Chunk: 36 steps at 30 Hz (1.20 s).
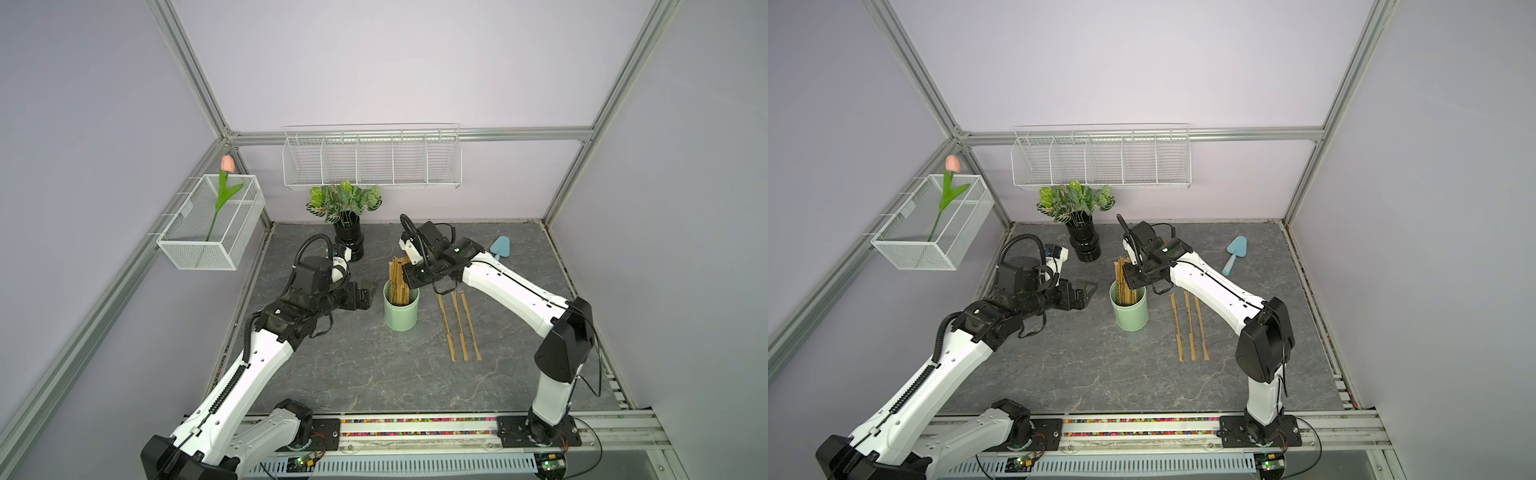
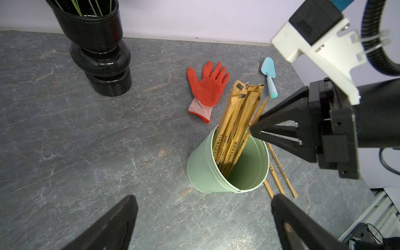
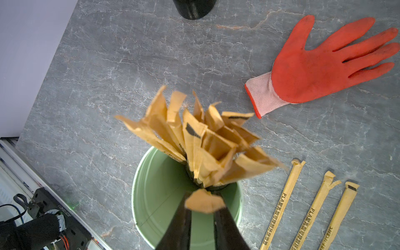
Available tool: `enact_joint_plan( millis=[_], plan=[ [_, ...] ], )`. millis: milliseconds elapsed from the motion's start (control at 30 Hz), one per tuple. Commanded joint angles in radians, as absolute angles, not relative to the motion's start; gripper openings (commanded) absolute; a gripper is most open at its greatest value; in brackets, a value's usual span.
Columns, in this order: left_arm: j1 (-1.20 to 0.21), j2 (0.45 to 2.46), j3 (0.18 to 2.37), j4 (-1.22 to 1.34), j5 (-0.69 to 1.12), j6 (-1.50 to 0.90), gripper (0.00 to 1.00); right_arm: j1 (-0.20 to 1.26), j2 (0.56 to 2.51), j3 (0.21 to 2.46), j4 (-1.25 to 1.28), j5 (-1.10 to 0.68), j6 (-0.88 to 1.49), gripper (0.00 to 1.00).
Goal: Take the straws out of the storage container
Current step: Pick up the straw from the container.
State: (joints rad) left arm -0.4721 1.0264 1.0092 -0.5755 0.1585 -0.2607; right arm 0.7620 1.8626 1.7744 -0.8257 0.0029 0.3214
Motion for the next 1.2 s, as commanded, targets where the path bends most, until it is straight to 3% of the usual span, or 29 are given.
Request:
enact_joint_plan(
  millis=[0,533,1167],
  plan=[
    [-0.475,1.020,1.008,-0.586,0.170,-0.258,1.00,0.767,1.891,1.790,-0.845,-0.004,0.320,0.24],
    [-0.476,1.022,1.009,-0.585,0.180,-0.257,1.00,0.767,1.879,1.775,-0.862,0.007,0.329,0.22],
    [-0.476,1.025,1.008,-0.584,0.181,-0.257,1.00,0.772,1.840,1.767,-0.877,0.016,0.324,0.10]
  ],
)
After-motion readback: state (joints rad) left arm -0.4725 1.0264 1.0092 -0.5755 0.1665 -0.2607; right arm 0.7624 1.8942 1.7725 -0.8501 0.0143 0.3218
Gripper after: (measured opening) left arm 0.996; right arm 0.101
